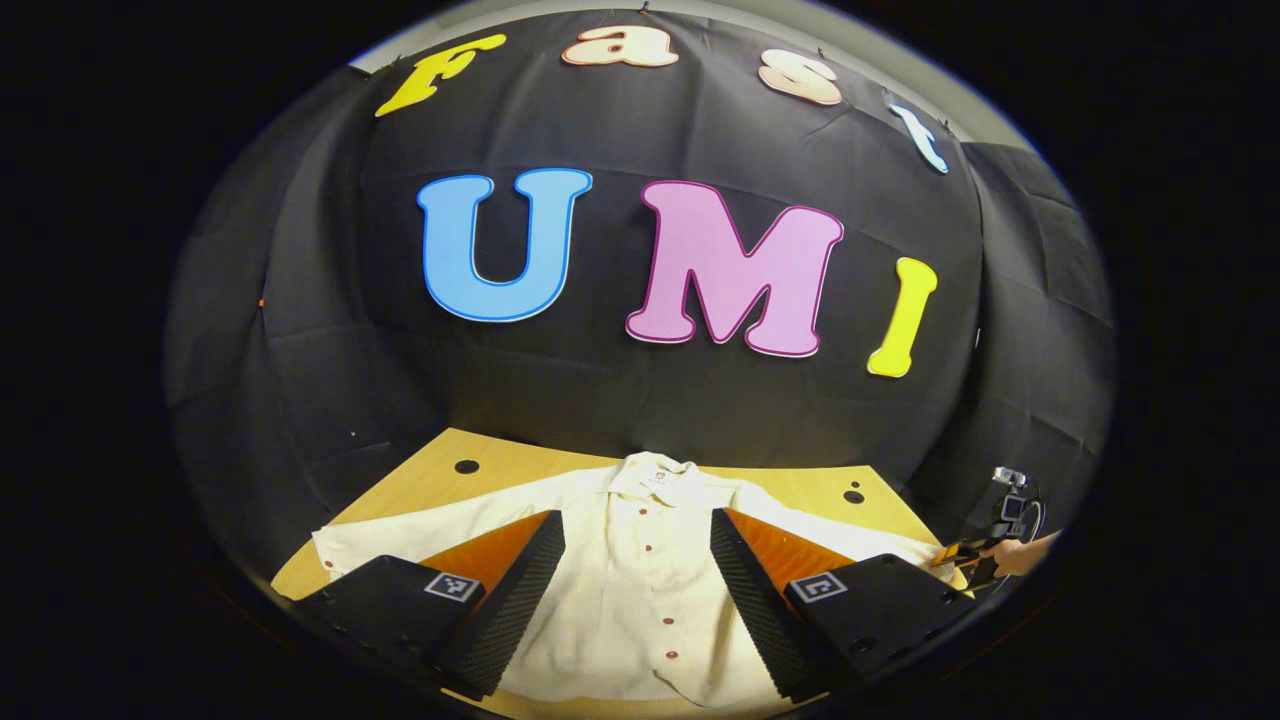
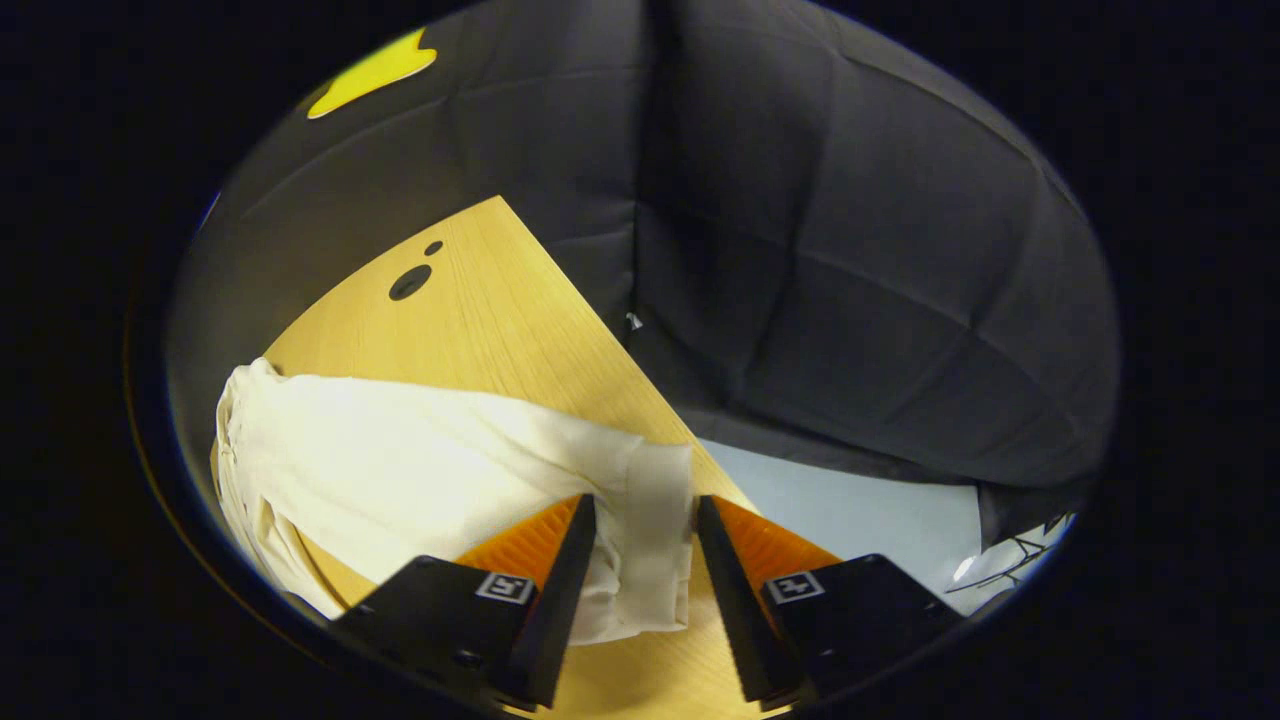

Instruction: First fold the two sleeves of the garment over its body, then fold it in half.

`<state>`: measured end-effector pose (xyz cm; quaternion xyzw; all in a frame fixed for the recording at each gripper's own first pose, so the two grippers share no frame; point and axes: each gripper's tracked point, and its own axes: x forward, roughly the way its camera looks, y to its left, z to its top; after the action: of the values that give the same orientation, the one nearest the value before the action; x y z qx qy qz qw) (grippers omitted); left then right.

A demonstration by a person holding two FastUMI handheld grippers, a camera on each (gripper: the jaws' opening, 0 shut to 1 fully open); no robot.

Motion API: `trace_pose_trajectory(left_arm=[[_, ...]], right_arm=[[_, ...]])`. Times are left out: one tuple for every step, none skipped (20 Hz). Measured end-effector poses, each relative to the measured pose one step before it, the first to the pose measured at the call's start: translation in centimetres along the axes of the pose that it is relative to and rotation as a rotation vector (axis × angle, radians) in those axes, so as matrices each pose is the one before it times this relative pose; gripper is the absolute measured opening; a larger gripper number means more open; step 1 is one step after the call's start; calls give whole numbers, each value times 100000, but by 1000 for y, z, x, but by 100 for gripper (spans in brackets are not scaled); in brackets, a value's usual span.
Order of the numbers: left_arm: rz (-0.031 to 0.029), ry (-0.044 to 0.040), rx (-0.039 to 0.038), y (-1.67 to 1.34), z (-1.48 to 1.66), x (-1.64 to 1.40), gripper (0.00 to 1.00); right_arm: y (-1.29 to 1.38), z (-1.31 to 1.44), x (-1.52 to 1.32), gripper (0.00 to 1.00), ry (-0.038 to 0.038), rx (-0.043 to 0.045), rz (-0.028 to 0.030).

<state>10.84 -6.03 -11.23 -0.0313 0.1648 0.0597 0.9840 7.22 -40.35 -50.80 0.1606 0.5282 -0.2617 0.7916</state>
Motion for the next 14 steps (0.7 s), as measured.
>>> trace_pose_trajectory(left_arm=[[81,-89,-59,208,-93,-158,96],[-334,310,-61,164,-70,-118,96],[-293,642,51,186,-170,-162,96],[54,505,81,313,-81,-99,96],[-45,-16,50,322,3,-132,96],[-95,-362,147,380,13,-40,96],[683,-425,106,532,-153,-223,96],[951,-551,-459,600,-69,-101,96],[58,-127,-1299,462,-292,-13,96],[-664,470,-1492,289,-167,-12,96],[-331,220,-900,418,-279,24,96],[132,-167,169,496,14,135,96],[761,-542,990,743,203,173,96],[743,-1332,1186,747,383,87,96]], right_arm=[[276,309,-159,69,-969,-2134,681],[489,27,-6,55,434,-139,1620],[-34,-45,-176,37,327,8,-1369],[118,85,49,19,-632,43,-827],[665,43,-393,11,696,191,792],[928,131,-318,11,-917,-963,1055],[781,1030,-715,6,-3419,-2591,581],[901,857,-1279,5,-3266,-3460,1312],[1248,1130,-1302,5,-3794,-3118,1280],[1407,1305,-1299,5,-4461,-2582,1904],[1855,1352,-1100,5,-2862,-2640,3231],[2039,1048,-1047,5,-1491,-3739,2604],[1633,1239,-773,5,-2211,-4644,1206],[1886,1324,-282,5,-2922,-4669,1493]])
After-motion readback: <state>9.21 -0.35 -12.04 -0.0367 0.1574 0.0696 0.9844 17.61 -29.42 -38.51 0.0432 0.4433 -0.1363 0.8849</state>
